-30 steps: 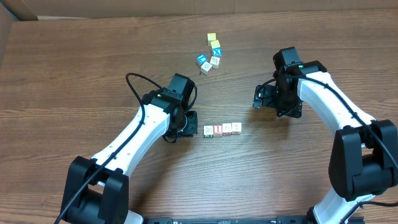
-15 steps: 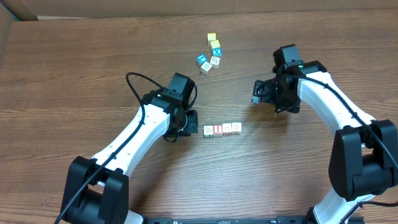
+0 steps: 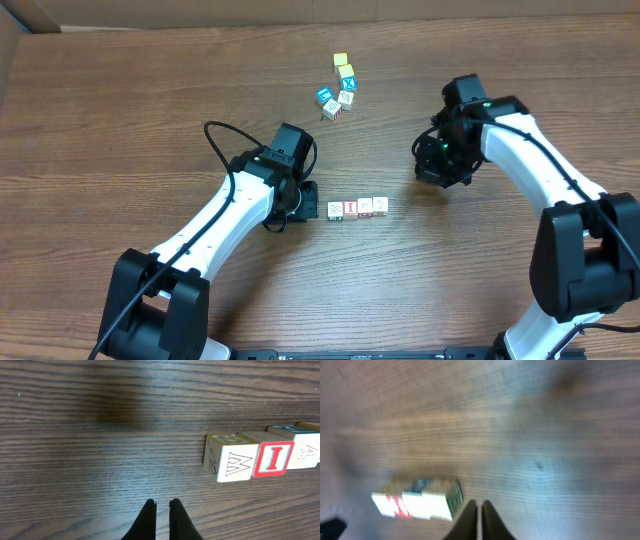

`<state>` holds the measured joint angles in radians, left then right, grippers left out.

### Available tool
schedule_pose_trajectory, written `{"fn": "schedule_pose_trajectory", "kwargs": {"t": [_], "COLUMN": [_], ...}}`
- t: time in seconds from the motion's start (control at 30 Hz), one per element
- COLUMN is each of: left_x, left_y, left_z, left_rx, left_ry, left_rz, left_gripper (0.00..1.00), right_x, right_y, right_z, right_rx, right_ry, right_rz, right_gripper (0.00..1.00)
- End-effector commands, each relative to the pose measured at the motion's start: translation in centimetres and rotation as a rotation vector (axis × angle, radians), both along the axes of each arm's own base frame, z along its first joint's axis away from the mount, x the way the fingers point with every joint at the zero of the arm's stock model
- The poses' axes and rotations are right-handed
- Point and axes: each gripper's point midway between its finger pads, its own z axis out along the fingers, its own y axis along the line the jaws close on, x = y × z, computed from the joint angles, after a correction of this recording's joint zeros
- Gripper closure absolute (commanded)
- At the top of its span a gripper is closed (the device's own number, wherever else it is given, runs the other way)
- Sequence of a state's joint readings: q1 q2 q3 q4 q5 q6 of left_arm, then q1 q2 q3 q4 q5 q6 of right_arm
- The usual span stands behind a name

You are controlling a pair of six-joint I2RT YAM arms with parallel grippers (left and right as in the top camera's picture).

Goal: Flip 4 blocks
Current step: 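Move the right gripper to the right end of the block row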

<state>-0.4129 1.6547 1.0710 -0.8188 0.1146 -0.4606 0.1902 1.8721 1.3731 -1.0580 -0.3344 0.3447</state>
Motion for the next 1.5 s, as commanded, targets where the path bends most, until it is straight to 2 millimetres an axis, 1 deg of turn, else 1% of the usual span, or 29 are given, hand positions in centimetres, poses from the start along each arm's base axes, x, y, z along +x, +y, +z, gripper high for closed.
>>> {"fn": "schedule_pose_trajectory", "kwargs": {"t": [0.0, 0.07, 0.13, 0.23, 0.3, 0.4, 0.53, 0.63, 0.7, 0.73, 0.8, 0.87, 0.97, 1.17, 1.33, 1.47], "left_x": [0.0, 0.3, 0.5, 0.7, 0.8, 0.8, 0.9, 0.9, 0.9, 0.9, 0.8, 0.6, 0.5, 0.7, 1.1, 1.0], "left_y": [0.0, -0.2, -0.3, -0.4, -0.4, -0.4, -0.4, -0.3, -0.2, -0.3, -0.4, -0.3, -0.4, -2.3, -2.5, -3.2], "left_z": [-0.5, -0.5, -0.4, -0.4, -0.4, -0.4, -0.7, -1.4, -2.4, -2.9, -3.9, -4.8, -5.6, -5.3, -5.2, -5.0], "left_rx": [0.009, 0.002, -0.004, -0.009, -0.011, -0.011, -0.005, 0.004, 0.02, 0.022, 0.024, 0.034, 0.037, -0.065, -0.078, -0.115], "left_ry": [0.0, -0.01, -0.015, -0.024, -0.027, -0.027, -0.022, -0.008, 0.007, 0.018, 0.044, 0.068, 0.083, 0.082, 0.067, 0.077], "left_rz": [0.011, 0.022, 0.038, 0.044, 0.043, 0.043, 0.044, 0.043, 0.044, 0.044, 0.042, 0.041, 0.041, -0.005, -0.008, -0.015], "left_gripper": [0.96, 0.96, 0.96, 0.96, 0.96, 0.96, 0.96, 0.96, 0.94, 0.96, 0.96, 0.96, 0.96, 0.96, 0.96, 0.96], "right_x": [1.2, 0.2, -0.9, -2.2, -2.8, -2.9, -3.2, -3.0, -2.7, -2.6, -2.5, -2.5, -2.6, -2.5, -2.4, -2.7], "right_y": [0.2, 0.4, 0.5, 1.0, 0.9, 1.0, 2.2, 3.0, 3.0, 3.0, 3.0, 3.4, 4.2, 4.8, 4.8, 5.2], "right_z": [3.3, 3.5, 3.2, 2.1, 1.0, -0.8, -3.2, -4.5, -5.1, -5.3, -5.4, -5.4, -5.4, -5.3, -5.3, -5.3], "right_rx": [0.057, 0.051, 0.028, 0.006, -0.023, -0.056, -0.047, -0.046, -0.077, -0.094, -0.117, -0.119, -0.116, -0.118, -0.115, -0.095], "right_ry": [-0.043, -0.016, 0.019, 0.06, 0.078, 0.08, 0.056, 0.018, -0.012, -0.027, -0.042, -0.052, -0.067, -0.088, -0.089, -0.072], "right_rz": [-0.015, -0.007, 0.008, 0.02, -0.002, -0.059, -0.094, -0.102, -0.11, -0.113, -0.114, -0.1, -0.08, -0.063, -0.064, -0.065], "right_gripper": [0.96, 0.96, 0.96, 0.96, 0.96, 0.96, 0.96, 0.96, 0.96, 0.96, 0.96, 0.96, 0.96, 0.96, 0.96, 0.96]}}
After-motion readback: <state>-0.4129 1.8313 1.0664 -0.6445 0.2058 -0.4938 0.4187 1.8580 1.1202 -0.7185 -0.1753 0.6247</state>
